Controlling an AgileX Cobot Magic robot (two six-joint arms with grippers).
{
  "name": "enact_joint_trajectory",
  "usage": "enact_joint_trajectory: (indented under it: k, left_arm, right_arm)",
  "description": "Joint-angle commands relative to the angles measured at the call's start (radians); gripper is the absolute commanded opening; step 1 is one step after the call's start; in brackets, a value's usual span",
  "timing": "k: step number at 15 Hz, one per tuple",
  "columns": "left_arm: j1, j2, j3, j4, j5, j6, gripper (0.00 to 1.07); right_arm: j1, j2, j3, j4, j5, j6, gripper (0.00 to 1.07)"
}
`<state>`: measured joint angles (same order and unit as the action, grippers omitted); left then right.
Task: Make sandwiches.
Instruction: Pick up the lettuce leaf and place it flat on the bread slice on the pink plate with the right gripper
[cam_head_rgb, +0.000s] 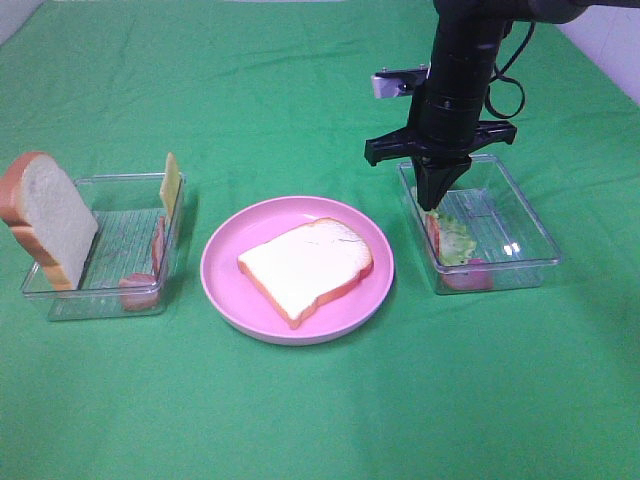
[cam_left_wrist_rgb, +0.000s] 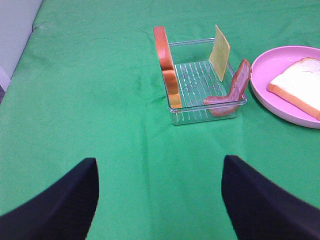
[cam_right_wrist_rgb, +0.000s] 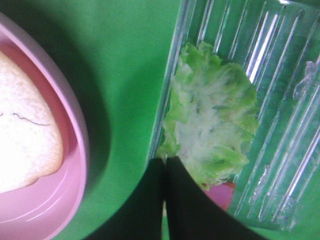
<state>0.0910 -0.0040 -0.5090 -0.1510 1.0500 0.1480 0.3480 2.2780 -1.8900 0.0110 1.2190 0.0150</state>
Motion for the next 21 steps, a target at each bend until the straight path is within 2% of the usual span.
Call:
enact_joint_trajectory:
  k: [1, 9, 15, 17, 19, 20, 21]
  left_arm:
    - [0.005, -0.020, 0.004, -0.003, -0.008, -0.001, 0.67]
    - [0.005, -0.020, 0.004, -0.003, -0.008, -0.001, 0.67]
    - [0.005, -0.020, 0.004, -0.003, -0.008, -0.001, 0.67]
    - [0.005, -0.020, 0.004, -0.003, -0.008, -0.001, 0.67]
    - [0.005, -0.020, 0.004, -0.003, -0.008, -0.001, 0.67]
    - [0.005, -0.020, 0.004, -0.003, -0.008, -0.001, 0.67]
    - [0.005, -0.020, 0.004, -0.003, -0.008, -0.001, 0.67]
  right_arm:
    - [-0.001, -0.032, 0.000, -0.028, 0.066, -0.015, 0.00]
    - [-0.001, -0.145, -0.001, -0.096, 0.067, -0.015, 0.00]
    - [-0.001, -0.356, -0.001, -0.062, 0.038, -0.015, 0.00]
    - [-0.001, -0.408, -0.001, 0.068, 0.019, -0.075, 0.00]
    - [0.005, -0.415, 0.028, 0.415, 0.017, -0.229, 0.00]
    - [0.005, -0.415, 0.028, 0.415, 0.017, -0.229, 0.00]
    - [0.020, -0.415, 0.061, 0.524, 0.014, -0.294, 0.00]
